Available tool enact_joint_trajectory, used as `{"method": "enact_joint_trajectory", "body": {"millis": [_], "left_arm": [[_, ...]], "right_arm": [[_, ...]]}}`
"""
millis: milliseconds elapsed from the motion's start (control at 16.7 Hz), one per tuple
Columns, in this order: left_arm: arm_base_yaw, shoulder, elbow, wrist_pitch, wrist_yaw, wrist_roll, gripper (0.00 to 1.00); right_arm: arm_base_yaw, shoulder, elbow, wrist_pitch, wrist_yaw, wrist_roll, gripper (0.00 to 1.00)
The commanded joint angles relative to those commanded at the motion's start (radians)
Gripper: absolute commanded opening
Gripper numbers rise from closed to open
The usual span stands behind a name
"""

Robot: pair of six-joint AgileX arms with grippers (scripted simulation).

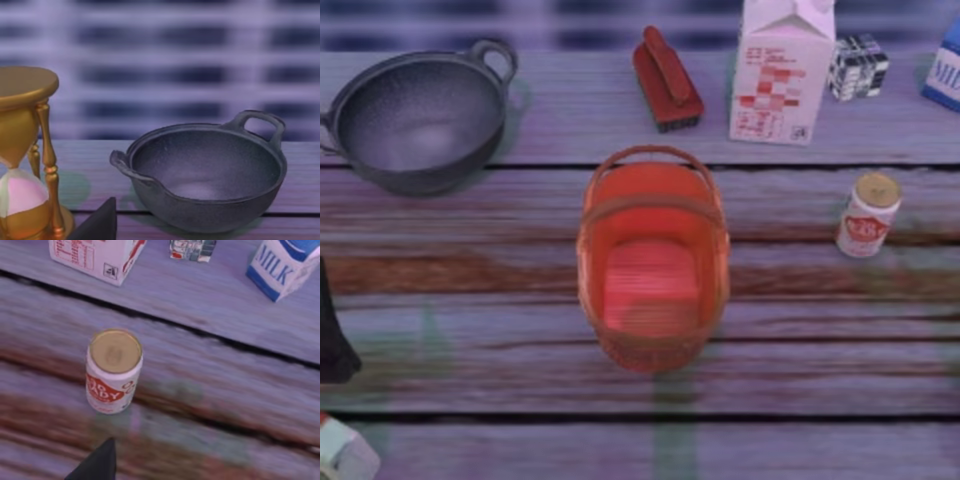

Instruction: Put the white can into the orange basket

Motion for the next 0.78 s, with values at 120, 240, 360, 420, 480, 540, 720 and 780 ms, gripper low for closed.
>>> {"method": "enact_joint_trajectory", "body": {"millis": [120,240,360,420,480,540,720,780], "left_arm": [[0.000,0.000,0.000,0.000,0.000,0.000,1.00],[0.000,0.000,0.000,0.000,0.000,0.000,1.00],[0.000,0.000,0.000,0.000,0.000,0.000,1.00],[0.000,0.000,0.000,0.000,0.000,0.000,1.00],[0.000,0.000,0.000,0.000,0.000,0.000,1.00],[0.000,0.000,0.000,0.000,0.000,0.000,1.00],[0.000,0.000,0.000,0.000,0.000,0.000,1.00],[0.000,0.000,0.000,0.000,0.000,0.000,1.00]], "right_arm": [[0.020,0.239,0.186,-0.120,0.001,-0.051,1.00],[0.040,0.476,0.368,-0.238,0.002,-0.102,1.00],[0.059,0.700,0.541,-0.351,0.002,-0.150,1.00],[0.068,0.805,0.623,-0.403,0.003,-0.172,1.00],[0.076,0.903,0.701,-0.453,0.003,-0.194,1.00],[0.084,0.993,0.775,-0.500,0.003,-0.214,1.00],[0.105,1.209,0.965,-0.613,0.003,-0.265,1.00],[0.110,1.261,1.016,-0.642,0.003,-0.279,1.00]]}}
